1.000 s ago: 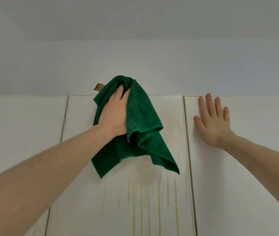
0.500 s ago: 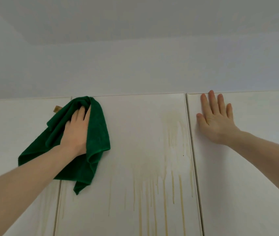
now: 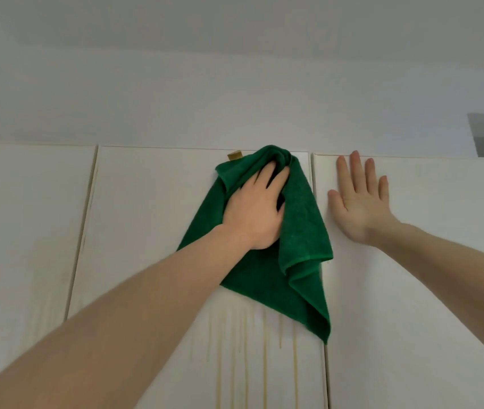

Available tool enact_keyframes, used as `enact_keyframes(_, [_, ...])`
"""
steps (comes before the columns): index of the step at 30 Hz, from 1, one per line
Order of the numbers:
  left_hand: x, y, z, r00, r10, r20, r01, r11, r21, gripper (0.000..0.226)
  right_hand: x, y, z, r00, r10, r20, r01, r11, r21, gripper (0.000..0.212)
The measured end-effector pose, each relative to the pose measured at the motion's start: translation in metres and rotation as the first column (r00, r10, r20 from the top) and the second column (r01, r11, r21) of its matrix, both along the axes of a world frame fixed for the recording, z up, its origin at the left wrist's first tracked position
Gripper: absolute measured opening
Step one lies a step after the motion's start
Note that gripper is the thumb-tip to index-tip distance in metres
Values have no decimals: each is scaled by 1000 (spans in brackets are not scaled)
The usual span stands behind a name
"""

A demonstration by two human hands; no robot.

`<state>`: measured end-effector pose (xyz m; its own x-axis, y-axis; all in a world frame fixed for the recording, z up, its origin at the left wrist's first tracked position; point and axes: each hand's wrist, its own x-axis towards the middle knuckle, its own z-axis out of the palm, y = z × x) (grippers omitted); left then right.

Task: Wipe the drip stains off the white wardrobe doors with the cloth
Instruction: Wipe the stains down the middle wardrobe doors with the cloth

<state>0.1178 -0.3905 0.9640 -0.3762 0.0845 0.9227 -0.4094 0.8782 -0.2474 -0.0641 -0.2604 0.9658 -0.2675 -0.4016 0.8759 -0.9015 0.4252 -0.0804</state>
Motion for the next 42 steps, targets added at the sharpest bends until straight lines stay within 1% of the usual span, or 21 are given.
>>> enact_keyframes(1, [-8,8,2,999,-37,8,37,999,11,62,-1,0,0,1000,1,-3,-1,1000,1,68])
enact_keyframes(2, [-15,16,4,998,-65,24,65,998,23,59,-2,1,0,1000,-3,-8,3,1000,15,75])
enact_keyframes(5, [-24,33,9,992,-105,66,102,993,57,55,-3,4,1,999,-32,-18,34,995,97,114])
enact_keyframes(6, [-23,34,10,991,-109,73,103,992,73,54,-4,4,1,999,-41,-23,43,994,103,118])
enact_keyframes(7, [-20,33,11,991,-109,74,103,991,86,54,-4,4,1,999,-44,-24,46,994,101,116])
enact_keyframes(8, [-16,30,11,992,-103,71,96,991,98,55,-4,4,1,999,-33,-19,35,995,91,108])
enact_keyframes(10, [0,19,10,995,-85,44,80,990,114,57,-3,4,1,1000,5,-7,-5,998,55,81])
enact_keyframes(11, [11,11,9,997,-76,17,73,990,116,58,-3,3,1,1000,17,-3,-17,999,35,72])
enact_keyframes(12, [23,1,8,998,-59,-14,60,991,120,59,-4,3,1,1000,19,-4,-19,1000,24,68])
enact_keyframes(15, [67,-30,10,994,45,-95,-28,984,176,62,-5,2,0,1000,7,-12,-7,1000,13,66])
enact_keyframes(18, [113,-62,11,965,209,-158,-166,954,249,64,-5,1,0,1000,12,-3,-12,1000,-4,66])
enact_keyframes(21, [151,-91,7,929,335,-158,-279,914,295,67,-5,0,0,1000,13,-9,-13,1000,-12,65])
enact_keyframes(24, [169,-109,-4,915,389,-111,-345,893,289,71,-4,0,0,1000,15,-7,-15,1000,-17,65])
enact_keyframes(27, [161,-106,-11,916,390,-98,-347,890,296,72,-2,1,-1,1000,10,-5,-10,1000,-16,66])
enact_keyframes(30, [140,-90,-18,934,341,-105,-294,903,314,71,-1,0,-1,1000,13,-2,-13,1000,-21,66])
enact_keyframes(36, [79,-48,-25,971,241,-10,-235,956,177,74,0,-3,-2,1000,10,3,-10,999,-31,66])
enact_keyframes(39, [43,-24,-24,986,165,17,-165,979,115,72,-1,-3,-2,1000,3,-2,-3,999,-32,66])
enact_keyframes(42, [9,-2,-23,995,82,48,-86,993,85,69,-2,-3,-1,1000,-7,-8,7,1000,-15,66])
